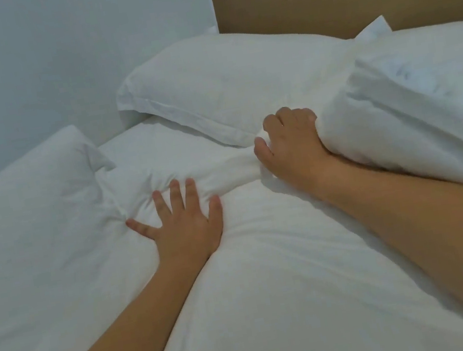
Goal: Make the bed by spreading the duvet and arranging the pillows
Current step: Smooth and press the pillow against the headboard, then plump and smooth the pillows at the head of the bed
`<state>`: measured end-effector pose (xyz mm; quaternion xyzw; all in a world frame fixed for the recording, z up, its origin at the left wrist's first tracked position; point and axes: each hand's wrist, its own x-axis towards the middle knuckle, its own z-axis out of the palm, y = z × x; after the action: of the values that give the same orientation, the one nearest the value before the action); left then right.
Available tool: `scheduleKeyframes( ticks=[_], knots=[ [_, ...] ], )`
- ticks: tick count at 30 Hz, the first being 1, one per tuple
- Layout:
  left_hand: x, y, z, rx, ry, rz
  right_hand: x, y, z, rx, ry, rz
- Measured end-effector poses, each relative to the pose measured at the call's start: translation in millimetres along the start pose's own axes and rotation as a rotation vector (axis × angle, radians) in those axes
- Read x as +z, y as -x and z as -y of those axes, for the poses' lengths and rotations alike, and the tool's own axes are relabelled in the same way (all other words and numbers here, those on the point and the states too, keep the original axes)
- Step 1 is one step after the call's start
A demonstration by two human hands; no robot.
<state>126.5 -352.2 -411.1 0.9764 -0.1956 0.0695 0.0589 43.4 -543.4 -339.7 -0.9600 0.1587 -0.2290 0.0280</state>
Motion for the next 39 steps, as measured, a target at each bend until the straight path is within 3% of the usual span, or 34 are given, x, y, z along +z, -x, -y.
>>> scheduleKeyframes(
  ticks=[3, 5, 8, 10, 13, 15, 17, 20, 22, 26, 32, 39],
  knots=[
    [-6, 2, 1, -0.010, -0.017, 0.006, -45, 20, -39, -0.294, 0.331, 0.055],
    [-8, 5, 1, -0.008, -0.022, 0.024, -69, 47, -68, -0.369, 0.461, 0.130],
    [-14, 3, -3, -0.026, -0.027, 0.057, -89, 74, -111, -0.032, 0.553, 0.359],
    [-29, 1, -9, -0.010, 0.009, 0.173, -102, 83, -128, 0.216, 0.545, 0.538],
    [-67, 8, 6, 0.120, -0.020, 0.289, -125, 59, -96, 0.304, 0.779, 0.648],
    [-102, 6, 35, 0.236, -0.148, 0.190, -128, 27, -31, 0.208, 0.843, 0.598],
    [-134, -3, 75, 0.270, -0.277, 0.049, -114, 8, 53, 0.009, 0.571, 0.463],
    [-149, -23, 146, 0.186, -0.351, 0.055, -66, 24, 155, -0.289, 0.227, 0.407],
    [-135, -30, 182, 0.127, -0.293, 0.102, -27, 41, 174, -0.227, 0.184, 0.414],
    [-81, -49, 212, 0.057, -0.038, 0.077, 33, 45, 164, 0.023, 0.150, 0.217],
    [-44, -83, 236, 0.036, 0.081, 0.092, 59, 39, 170, 0.073, 0.144, 0.156],
    [-55, -90, 270, 0.003, 0.180, 0.112, 68, 41, 172, 0.084, 0.125, 0.148]
  ],
)
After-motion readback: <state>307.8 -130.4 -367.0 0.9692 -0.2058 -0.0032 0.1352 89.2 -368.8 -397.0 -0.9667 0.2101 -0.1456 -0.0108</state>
